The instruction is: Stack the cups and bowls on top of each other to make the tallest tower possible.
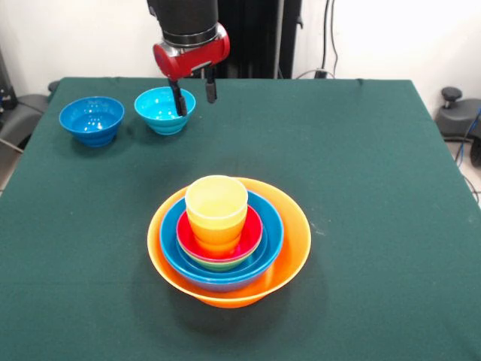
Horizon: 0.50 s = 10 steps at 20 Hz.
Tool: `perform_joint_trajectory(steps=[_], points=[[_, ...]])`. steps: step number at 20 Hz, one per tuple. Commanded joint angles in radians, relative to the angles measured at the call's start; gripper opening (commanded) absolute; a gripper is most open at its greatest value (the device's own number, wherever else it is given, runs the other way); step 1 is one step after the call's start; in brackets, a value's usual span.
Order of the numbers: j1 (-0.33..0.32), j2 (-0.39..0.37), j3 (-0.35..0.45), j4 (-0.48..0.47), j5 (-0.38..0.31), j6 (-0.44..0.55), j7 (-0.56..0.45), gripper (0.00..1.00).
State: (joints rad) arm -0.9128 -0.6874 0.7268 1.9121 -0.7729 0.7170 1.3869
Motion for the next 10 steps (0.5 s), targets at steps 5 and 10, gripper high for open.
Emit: perform_joint_trajectory(steps=[5, 10], points=[[0.055, -0.017, -0.075, 0.001, 0.006, 0.034, 0.046, 1.00], [0.113, 0.018, -0.145, 0.038, -0.066, -0.040, 0.128, 1.00]])
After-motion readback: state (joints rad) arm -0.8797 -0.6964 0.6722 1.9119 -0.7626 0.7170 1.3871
